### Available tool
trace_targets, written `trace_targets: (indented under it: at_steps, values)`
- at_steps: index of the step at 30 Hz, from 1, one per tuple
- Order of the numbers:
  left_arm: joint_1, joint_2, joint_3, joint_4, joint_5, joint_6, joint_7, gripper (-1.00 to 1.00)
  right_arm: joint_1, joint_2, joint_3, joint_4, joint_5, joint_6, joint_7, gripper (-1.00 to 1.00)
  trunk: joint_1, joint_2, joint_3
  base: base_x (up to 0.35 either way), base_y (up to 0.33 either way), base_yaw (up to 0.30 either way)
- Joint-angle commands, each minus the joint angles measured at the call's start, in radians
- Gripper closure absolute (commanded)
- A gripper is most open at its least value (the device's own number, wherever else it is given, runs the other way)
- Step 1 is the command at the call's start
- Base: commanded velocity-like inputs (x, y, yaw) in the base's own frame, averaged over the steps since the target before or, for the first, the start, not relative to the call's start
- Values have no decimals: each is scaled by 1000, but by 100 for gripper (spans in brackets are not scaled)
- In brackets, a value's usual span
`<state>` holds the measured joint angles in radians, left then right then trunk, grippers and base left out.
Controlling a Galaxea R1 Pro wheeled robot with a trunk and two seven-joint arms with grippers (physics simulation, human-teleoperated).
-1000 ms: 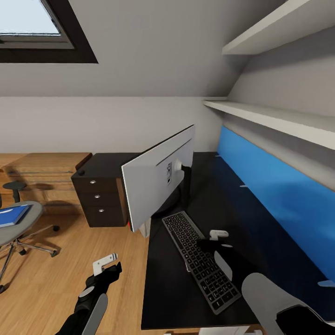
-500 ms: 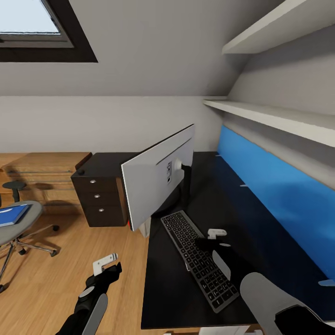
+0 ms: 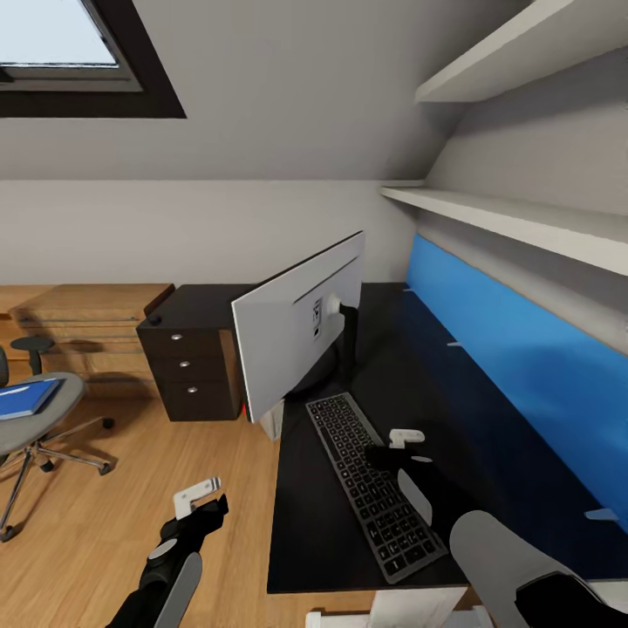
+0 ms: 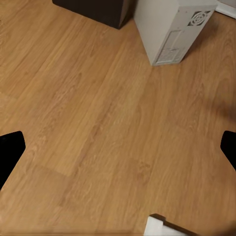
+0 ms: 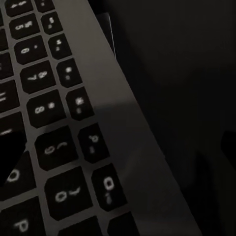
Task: In the bedroom, organize the workspace by keeping the computer under the desk, ensuring the monitor is on the desk, placing the keyboard on the desk next to the monitor, placing the mouse on the desk next to the keyboard, moving the folder from the swivel chair onto the desk next to the mouse, stacking the notebook on top of the folder with the pen on top of the notebook, and positioning the swivel chair next to the desk.
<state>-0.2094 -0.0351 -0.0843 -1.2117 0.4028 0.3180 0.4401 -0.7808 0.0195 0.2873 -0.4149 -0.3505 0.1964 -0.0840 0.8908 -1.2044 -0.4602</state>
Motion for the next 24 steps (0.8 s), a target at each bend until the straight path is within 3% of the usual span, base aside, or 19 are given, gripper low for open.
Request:
trace_targets:
  at_steps: [1, 24]
  values:
    - [-1, 1, -2, -2, 8, 3, 8, -100, 0, -1, 10, 18, -13, 5, -9, -100, 0, -1, -1, -27, 0, 0]
    - [0, 12, -2, -2, 8, 1, 8, -100, 0, -1, 9, 19, -11, 3, -13, -100, 0, -1, -1, -144, 17, 0]
